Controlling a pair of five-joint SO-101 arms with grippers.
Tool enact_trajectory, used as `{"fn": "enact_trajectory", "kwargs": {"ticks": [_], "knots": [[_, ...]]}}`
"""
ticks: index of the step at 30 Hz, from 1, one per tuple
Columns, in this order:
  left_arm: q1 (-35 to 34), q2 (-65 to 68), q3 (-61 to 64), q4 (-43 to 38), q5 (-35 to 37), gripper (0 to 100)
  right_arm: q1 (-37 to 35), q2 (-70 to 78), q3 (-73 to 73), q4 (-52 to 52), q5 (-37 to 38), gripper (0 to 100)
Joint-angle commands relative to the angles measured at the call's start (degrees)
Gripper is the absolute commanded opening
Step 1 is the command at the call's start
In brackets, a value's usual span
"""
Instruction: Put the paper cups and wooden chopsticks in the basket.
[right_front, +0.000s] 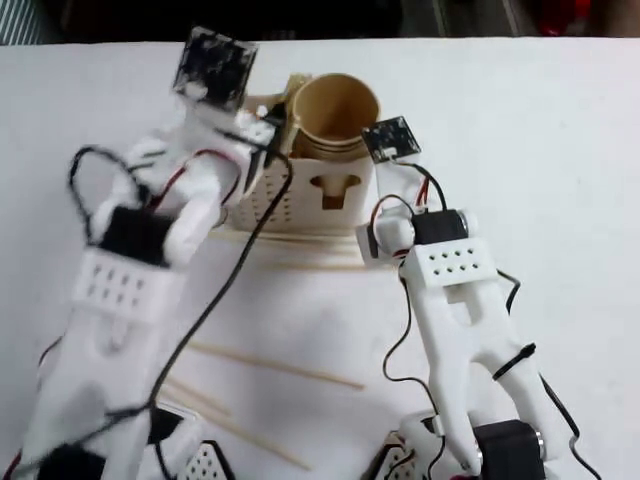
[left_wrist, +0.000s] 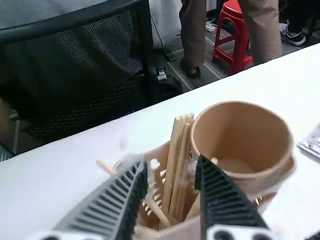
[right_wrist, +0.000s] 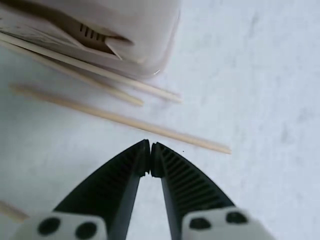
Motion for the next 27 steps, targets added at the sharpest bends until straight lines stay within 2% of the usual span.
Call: {"fn": "enact_trajectory", "kwargs": {"ticks": [1,4,10,14,18,22,27], "knots": [[-2.7,-11.6,-0.3,8.0,-1.2,13,0.7,-1.2,-0.3,-0.7,0.4,1.8],[-7.3,-18.9,3.7,11.3,-1.3,8,0.3,-1.2,-0.3,-0.5,0.7,1.8],[-17.3,-34.2,17.0,12.7,-1.3,8,0.2,-1.8,-0.4,-0.4,1.1,1.9],[-22.5,-43.2,26.7,12.7,-1.3,8,0.1,-1.8,-0.4,0.2,6.2,1.9],[-27.9,-48.9,36.0,12.4,-1.3,8,-0.4,-2.9,-2.4,5.5,10.1,1.9],[-33.5,-50.5,41.7,12.0,-1.3,8,-5.4,-7.9,-4.3,12.9,12.0,1.9],[-38.1,-50.5,45.1,11.5,-0.9,8,-18.5,-13.1,-4.4,18.2,11.7,2.0]]}}
